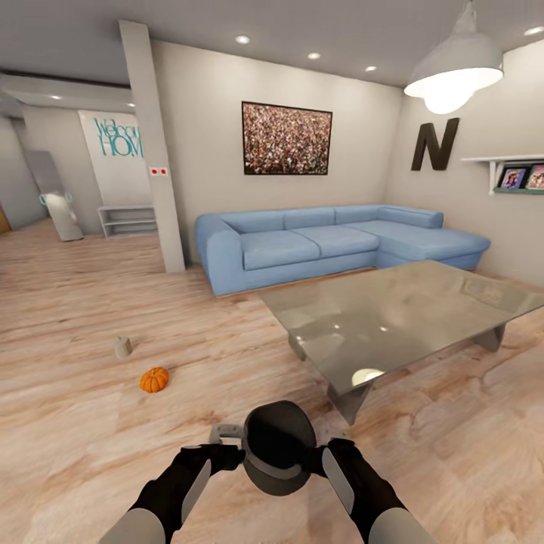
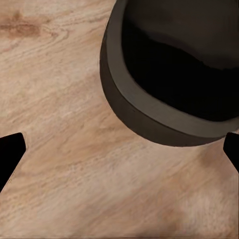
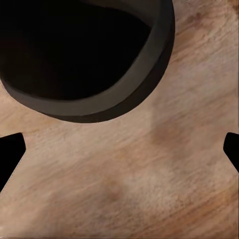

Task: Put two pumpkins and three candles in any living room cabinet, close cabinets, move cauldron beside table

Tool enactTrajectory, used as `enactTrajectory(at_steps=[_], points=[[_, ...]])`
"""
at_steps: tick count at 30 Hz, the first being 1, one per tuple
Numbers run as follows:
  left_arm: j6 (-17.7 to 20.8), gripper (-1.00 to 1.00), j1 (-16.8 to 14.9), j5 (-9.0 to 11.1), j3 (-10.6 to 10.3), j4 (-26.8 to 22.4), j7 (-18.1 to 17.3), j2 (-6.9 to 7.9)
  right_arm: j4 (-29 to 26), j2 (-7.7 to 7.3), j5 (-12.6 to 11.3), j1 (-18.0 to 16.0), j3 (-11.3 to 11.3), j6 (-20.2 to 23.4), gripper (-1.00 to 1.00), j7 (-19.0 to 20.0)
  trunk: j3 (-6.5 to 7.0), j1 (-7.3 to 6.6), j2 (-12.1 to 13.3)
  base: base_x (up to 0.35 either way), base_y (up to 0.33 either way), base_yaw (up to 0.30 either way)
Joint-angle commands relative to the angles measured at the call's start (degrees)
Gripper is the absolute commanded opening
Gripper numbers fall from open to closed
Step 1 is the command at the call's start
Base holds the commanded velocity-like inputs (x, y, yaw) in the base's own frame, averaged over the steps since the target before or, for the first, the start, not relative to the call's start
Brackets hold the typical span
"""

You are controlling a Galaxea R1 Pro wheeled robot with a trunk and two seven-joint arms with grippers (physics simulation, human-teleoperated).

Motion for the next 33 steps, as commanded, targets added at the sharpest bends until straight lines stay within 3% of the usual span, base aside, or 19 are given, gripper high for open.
enactTrajectory(at_steps=[1, 8, 12, 22, 33], points=[[0.33, 1.00, -0.02, 0.15, -0.12, -0.11, -0.05, 0.03, -0.10, 0.00, -0.52, -0.01, 0.10, 0.21, 1.00, -0.48, 0.12, -0.24, 0.39, -0.039, 0.028, 0.244], [0.33, 1.00, -0.02, 0.34, -0.12, -0.14, -0.02, 0.08, -0.09, 0.00, -0.56, -0.01, 0.10, 0.21, 1.00, -0.48, 1.38, -1.78, 3.20, -0.012, 0.009, 0.276], [0.36, 1.00, -0.01, 1.71, -0.12, -0.15, -0.02, 0.09, -0.06, 0.00, -0.52, -0.01, 0.10, 0.21, 1.00, -0.48, 2.10, -2.66, 4.80, -0.021, 0.006, 0.288], [0.49, 1.00, 0.00, 2.67, -0.12, -0.15, -0.02, 0.14, -0.07, 0.00, -0.55, -0.01, 0.10, 0.21, 1.00, -0.48, 3.89, -4.86, 8.81, -0.212, 0.085, 0.290], [0.82, 1.00, 0.04, 3.20, -0.04, -0.15, -0.02, 0.31, -0.02, 0.00, -0.58, -0.02, 0.10, 0.21, 1.00, -0.44, 3.89, -4.86, 8.81, -0.024, 0.009, 0.288]])
